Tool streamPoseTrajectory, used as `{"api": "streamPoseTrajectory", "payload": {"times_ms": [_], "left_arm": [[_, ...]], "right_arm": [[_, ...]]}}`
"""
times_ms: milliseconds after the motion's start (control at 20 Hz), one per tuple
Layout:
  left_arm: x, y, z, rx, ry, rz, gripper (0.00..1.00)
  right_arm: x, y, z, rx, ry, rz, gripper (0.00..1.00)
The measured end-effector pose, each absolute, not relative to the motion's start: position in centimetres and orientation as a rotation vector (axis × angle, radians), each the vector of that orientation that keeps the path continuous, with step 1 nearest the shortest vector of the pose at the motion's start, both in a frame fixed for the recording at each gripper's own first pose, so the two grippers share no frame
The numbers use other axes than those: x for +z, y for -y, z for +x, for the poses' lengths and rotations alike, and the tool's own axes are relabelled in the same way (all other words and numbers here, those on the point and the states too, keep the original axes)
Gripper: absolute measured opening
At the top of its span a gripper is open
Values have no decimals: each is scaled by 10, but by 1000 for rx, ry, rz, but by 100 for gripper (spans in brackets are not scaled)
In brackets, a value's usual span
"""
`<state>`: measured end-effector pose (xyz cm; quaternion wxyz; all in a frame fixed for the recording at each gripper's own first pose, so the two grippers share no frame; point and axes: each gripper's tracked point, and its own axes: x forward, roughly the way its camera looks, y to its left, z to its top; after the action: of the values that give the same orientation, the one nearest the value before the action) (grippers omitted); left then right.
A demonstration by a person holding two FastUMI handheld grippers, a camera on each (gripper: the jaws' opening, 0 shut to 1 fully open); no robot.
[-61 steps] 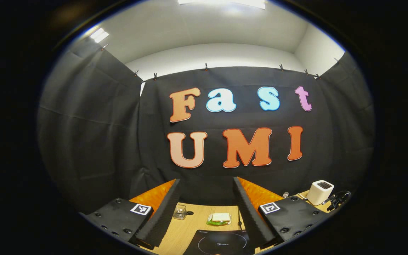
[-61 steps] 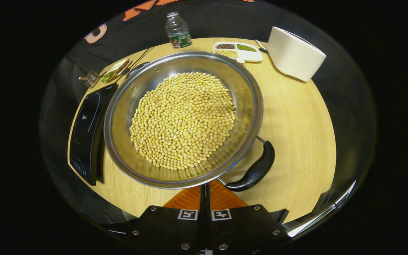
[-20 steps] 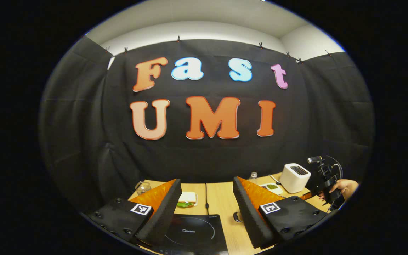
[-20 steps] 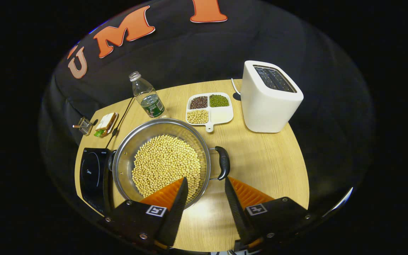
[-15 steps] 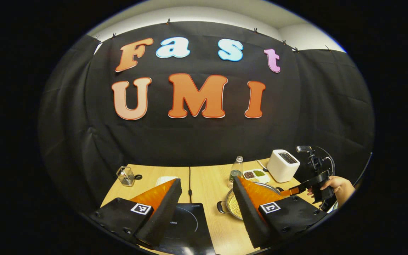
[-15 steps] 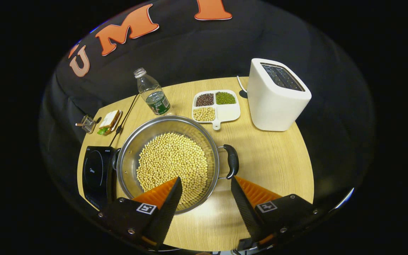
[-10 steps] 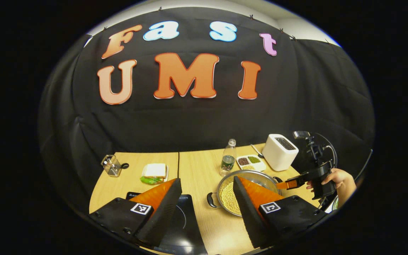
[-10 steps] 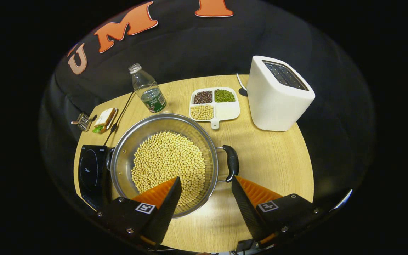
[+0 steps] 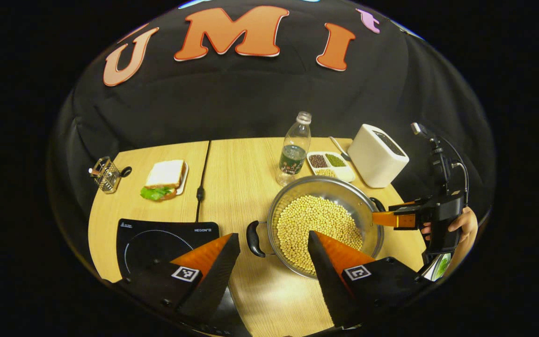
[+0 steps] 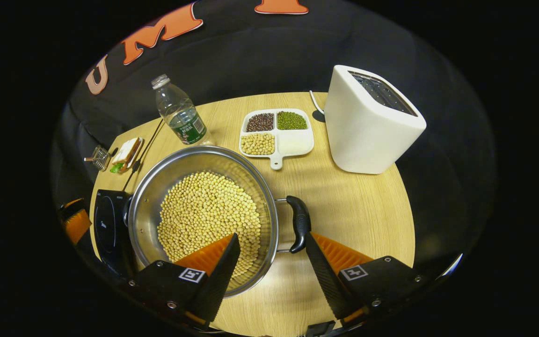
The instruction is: First push the handle of the pot to place it horizontally, then grasp the pot with both hands and set it on the induction cooktop.
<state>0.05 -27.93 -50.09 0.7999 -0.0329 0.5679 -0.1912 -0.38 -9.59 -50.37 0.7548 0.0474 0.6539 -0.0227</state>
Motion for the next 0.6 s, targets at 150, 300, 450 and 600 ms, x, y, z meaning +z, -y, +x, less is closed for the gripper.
{"api": "streamPoseTrajectory", "payload": {"times_ms": [150, 300, 450, 600], "left_arm": [[-532, 284, -1, -393, -1285, -40, 96], [-561, 284, -1, -370, -1335, 7, 97], [-585, 278, -4, -345, -1373, 56, 97], [-606, 276, -9, -322, -1413, 73, 94]], "right_arm": [[-517, 101, -6, -61, -1451, 87, 90], [-527, 102, -9, -60, -1473, 89, 90], [-537, 106, -8, -69, -1488, 74, 90], [-548, 109, -6, -78, -1504, 74, 90]]}}
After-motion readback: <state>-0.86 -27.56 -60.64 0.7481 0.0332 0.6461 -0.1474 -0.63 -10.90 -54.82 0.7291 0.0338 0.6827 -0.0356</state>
